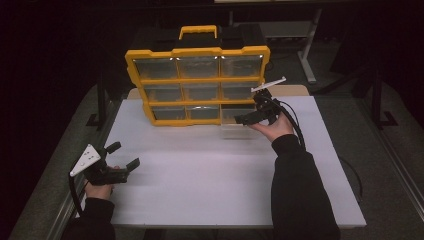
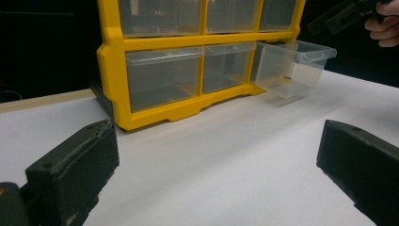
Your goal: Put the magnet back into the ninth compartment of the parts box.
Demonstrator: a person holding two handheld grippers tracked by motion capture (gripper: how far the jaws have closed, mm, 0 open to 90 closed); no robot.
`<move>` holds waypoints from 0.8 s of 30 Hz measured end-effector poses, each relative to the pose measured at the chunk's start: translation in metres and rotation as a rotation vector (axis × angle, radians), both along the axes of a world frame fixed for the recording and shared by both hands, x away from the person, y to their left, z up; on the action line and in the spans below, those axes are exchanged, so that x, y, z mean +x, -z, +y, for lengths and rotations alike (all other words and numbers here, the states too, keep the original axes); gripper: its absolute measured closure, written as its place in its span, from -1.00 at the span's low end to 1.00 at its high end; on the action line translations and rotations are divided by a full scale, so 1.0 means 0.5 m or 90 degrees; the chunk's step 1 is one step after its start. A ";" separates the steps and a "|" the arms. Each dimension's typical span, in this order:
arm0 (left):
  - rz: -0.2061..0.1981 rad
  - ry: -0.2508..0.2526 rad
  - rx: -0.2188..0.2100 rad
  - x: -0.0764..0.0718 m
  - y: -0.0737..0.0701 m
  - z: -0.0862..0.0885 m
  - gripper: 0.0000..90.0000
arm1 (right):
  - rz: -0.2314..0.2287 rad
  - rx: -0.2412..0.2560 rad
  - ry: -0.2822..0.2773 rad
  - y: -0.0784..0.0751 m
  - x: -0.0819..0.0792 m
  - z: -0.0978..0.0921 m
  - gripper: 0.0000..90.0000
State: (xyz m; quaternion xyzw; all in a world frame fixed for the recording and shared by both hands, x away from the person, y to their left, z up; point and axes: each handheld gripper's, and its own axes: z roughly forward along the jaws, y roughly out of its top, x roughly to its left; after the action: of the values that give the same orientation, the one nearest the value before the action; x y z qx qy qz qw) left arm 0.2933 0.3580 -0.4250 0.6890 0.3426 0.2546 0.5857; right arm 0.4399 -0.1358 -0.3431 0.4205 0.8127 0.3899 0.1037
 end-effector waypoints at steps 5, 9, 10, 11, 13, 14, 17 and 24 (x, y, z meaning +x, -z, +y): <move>0.000 -0.001 0.001 0.000 0.000 0.000 -1.00 | -0.005 0.010 0.000 0.003 -0.012 -0.014 -1.00; -0.002 -0.001 -0.001 0.000 0.000 -0.001 -1.00 | -0.018 0.014 -0.002 0.011 -0.026 -0.027 -1.00; -0.002 -0.001 -0.001 -0.001 0.000 -0.001 -1.00 | -0.020 0.018 -0.002 0.012 -0.029 -0.030 -1.00; -0.002 -0.001 -0.001 0.000 0.000 -0.001 -1.00 | -0.021 0.022 -0.001 0.013 -0.032 -0.034 -1.00; -0.002 -0.002 0.000 0.000 0.000 -0.001 -1.00 | -0.022 0.026 0.002 0.016 -0.038 -0.042 -1.00; -0.002 -0.002 -0.001 0.000 0.000 -0.001 -1.00 | -0.025 0.029 0.003 0.017 -0.042 -0.046 -1.00; -0.002 -0.002 0.000 0.000 0.000 -0.001 -1.00 | -0.033 0.035 0.002 0.021 -0.054 -0.055 -1.00; -0.003 0.001 0.002 0.000 0.000 -0.002 -1.00 | -0.053 0.050 0.005 0.031 -0.078 -0.070 -1.00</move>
State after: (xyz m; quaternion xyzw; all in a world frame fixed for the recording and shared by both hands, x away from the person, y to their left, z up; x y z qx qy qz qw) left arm 0.2933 0.3568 -0.4249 0.6895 0.3402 0.2568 0.5856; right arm 0.4011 -0.1707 -0.3586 0.4108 0.7900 0.4384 0.1222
